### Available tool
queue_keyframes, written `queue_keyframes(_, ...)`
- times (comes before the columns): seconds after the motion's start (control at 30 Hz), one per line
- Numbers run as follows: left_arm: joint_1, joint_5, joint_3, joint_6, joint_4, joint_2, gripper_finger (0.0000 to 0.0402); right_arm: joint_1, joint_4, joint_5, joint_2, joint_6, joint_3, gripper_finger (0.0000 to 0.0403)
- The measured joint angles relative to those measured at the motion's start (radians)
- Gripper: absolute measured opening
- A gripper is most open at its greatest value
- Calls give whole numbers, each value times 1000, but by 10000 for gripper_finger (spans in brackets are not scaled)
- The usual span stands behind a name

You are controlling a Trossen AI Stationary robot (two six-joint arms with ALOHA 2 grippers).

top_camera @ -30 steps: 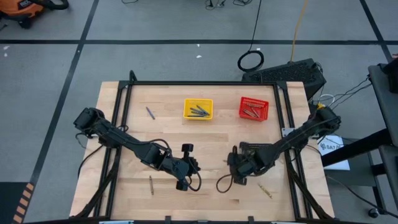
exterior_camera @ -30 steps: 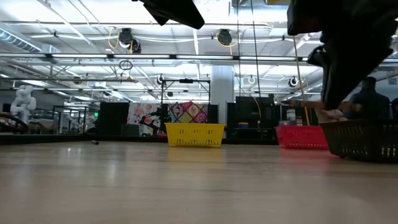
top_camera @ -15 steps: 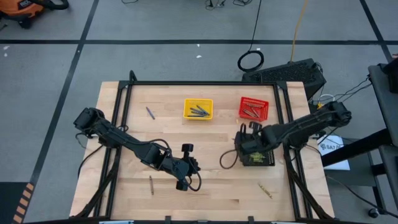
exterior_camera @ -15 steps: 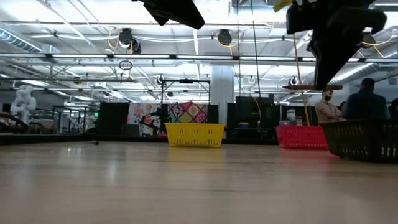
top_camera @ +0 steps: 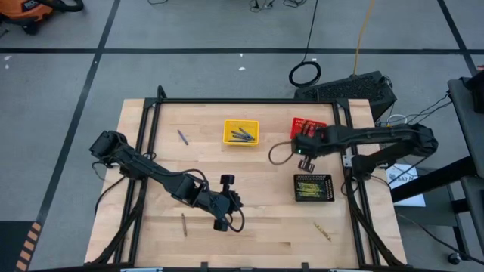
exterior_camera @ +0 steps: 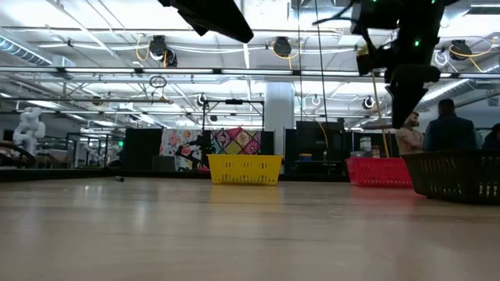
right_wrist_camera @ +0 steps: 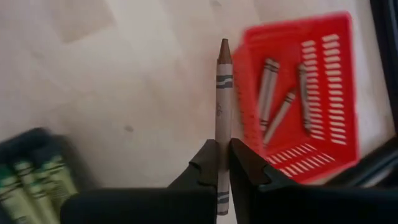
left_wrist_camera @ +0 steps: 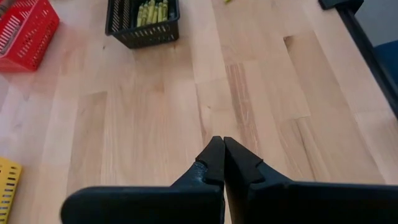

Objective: Sort crayons
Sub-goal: Put the brown crayon into the red bin

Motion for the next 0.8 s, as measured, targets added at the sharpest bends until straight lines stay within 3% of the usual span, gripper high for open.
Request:
queue_keyframes(0.5,3,0,-26,-1,0,0,0,-425,179,-119,-19,-274,-100,0)
queue_keyframes(0.8,2,0,-26,0,1,0,0,-550,202,-191,-19,-336,-158,0)
